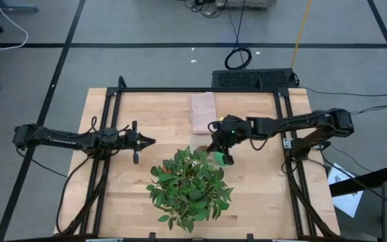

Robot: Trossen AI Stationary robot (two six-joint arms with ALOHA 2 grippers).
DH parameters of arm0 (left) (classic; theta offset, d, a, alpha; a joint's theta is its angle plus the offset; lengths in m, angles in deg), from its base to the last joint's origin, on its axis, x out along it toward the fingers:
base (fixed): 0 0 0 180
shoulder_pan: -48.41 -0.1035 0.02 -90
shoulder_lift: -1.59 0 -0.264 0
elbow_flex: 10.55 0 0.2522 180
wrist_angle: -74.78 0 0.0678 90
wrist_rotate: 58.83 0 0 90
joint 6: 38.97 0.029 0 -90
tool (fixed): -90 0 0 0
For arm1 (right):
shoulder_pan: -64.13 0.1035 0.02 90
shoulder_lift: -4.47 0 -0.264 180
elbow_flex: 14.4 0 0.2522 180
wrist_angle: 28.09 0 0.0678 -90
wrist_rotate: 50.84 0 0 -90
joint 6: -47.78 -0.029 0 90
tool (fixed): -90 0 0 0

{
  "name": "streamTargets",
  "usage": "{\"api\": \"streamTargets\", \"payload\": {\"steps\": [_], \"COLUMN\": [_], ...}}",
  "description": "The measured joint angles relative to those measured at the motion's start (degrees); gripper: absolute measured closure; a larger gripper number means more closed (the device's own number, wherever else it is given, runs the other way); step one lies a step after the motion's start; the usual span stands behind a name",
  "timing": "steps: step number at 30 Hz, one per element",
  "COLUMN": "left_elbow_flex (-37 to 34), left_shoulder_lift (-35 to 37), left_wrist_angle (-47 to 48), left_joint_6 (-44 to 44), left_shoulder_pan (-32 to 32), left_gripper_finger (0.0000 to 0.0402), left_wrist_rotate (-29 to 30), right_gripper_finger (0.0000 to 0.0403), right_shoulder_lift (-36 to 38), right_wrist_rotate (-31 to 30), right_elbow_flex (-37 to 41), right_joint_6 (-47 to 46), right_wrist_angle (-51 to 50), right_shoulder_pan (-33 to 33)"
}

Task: Pick and placing Produce into tupperware
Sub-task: Put the tomato into the transparent bin

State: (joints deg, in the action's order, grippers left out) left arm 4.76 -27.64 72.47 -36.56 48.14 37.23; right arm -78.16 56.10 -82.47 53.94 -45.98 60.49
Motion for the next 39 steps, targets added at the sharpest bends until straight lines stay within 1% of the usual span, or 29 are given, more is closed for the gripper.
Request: {"api": "streamTargets", "payload": {"steps": [5, 10, 15, 19, 20, 22, 26, 28, 32, 35, 39], "left_elbow_flex": [0.00, 0.00, 0.00, 0.00, 0.00, 0.00, 0.00, 0.00, 0.00, 0.00, 0.00], "left_shoulder_lift": [0.00, 0.01, 0.00, 0.00, 0.02, 0.00, 0.00, 0.02, 0.00, 0.02, 0.02], "left_wrist_angle": [0.05, 0.04, 0.04, 0.06, 0.02, 0.04, 0.00, 0.00, -0.02, -0.04, -0.04], "left_joint_6": [-0.04, -0.24, -0.41, -0.41, -0.41, -0.41, -0.39, -0.39, -0.39, -0.39, -0.39], "left_shoulder_pan": [0.00, -0.01, -0.02, -0.02, -0.01, -0.02, -0.02, 0.00, -0.01, 0.00, -0.01], "left_gripper_finger": [0.0371, 0.0371, 0.0371, 0.0371, 0.0371, 0.0371, 0.0371, 0.0371, 0.0371, 0.0371, 0.0371], "left_wrist_rotate": [0.17, 0.15, 0.11, 0.09, 0.07, 0.07, 0.05, 0.07, 0.06, 0.06, 0.06], "right_gripper_finger": [0.0403, 0.0403, 0.0403, 0.0403, 0.0403, 0.0403, 0.0403, 0.0403, 0.0403, 0.0403, 0.0403], "right_shoulder_lift": [2.76, 7.24, 14.09, 20.06, 21.49, 24.28, 30.26, 33.21, 38.94, 42.76, 47.50], "right_wrist_rotate": [0.10, 0.12, -0.31, -0.78, -1.75, -2.21, -2.60, -4.49, -8.29, -8.43, -11.42], "right_elbow_flex": [0.00, 0.04, 0.04, 0.04, 0.04, 0.42, 3.92, 6.17, 12.43, 16.43, 20.28], "right_joint_6": [-0.49, -0.96, -1.61, -1.35, -1.53, -2.77, -5.87, -7.10, -10.08, -10.44, -10.36], "right_wrist_angle": [0.19, -0.33, -1.63, -6.54, -7.59, -8.15, -6.36, -6.04, -1.98, -0.42, -0.61], "right_shoulder_pan": [-0.01, 0.00, 0.00, 0.00, 0.00, 0.00, -0.02, 0.00, -0.02, -0.02, -0.11]}}
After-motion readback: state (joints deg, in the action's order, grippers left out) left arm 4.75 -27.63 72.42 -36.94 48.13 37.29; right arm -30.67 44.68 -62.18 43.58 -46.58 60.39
